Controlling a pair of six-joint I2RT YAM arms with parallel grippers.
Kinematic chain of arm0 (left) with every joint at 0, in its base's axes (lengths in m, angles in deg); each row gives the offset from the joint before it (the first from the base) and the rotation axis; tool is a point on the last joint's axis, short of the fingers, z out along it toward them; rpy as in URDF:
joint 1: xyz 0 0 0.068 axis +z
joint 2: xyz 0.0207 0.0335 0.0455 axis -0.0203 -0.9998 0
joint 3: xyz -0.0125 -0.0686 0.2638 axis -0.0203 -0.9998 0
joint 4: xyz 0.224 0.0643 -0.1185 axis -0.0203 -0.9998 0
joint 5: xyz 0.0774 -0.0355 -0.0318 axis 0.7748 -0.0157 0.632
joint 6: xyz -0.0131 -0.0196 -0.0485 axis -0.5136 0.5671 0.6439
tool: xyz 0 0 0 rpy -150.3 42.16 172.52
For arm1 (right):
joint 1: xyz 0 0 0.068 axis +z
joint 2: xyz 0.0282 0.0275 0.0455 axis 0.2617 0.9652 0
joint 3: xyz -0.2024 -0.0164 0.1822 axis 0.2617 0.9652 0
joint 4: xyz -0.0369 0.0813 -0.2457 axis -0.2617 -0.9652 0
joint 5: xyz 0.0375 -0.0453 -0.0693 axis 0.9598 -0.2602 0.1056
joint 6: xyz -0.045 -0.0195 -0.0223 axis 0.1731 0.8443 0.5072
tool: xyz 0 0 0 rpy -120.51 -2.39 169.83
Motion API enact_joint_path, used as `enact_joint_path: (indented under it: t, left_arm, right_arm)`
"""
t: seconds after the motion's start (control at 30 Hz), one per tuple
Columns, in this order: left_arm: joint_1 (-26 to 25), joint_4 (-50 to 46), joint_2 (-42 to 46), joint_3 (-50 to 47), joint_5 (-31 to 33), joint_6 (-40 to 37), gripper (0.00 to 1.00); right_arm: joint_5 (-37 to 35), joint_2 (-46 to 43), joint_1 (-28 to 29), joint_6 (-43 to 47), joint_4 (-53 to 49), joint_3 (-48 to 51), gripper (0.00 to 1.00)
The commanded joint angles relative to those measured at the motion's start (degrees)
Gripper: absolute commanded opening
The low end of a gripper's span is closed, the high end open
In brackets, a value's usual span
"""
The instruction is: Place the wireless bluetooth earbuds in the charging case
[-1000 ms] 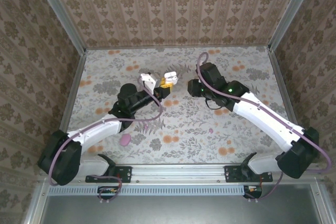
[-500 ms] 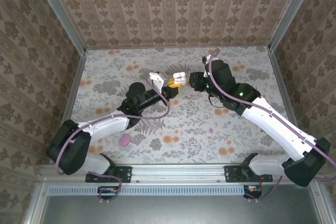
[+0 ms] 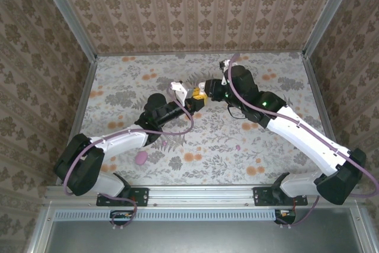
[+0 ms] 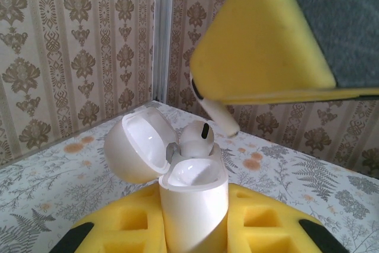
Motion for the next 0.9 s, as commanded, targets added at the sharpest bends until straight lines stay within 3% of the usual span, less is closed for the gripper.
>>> enact_joint_path:
  t: [0.0, 0.87]
  left_arm:
    - [-0.5, 3.0, 0.0, 1.8, -0.9, 1.4, 0.14]
    - [-0.7, 7.8, 0.2, 1.5, 0.6, 3.9, 0.14]
  right_arm:
    - [0.8, 0.4, 0.7, 0.2, 2.0, -1.8, 0.28]
    - [0.1, 1.0, 2.4, 1.8, 2.4, -0.7, 0.29]
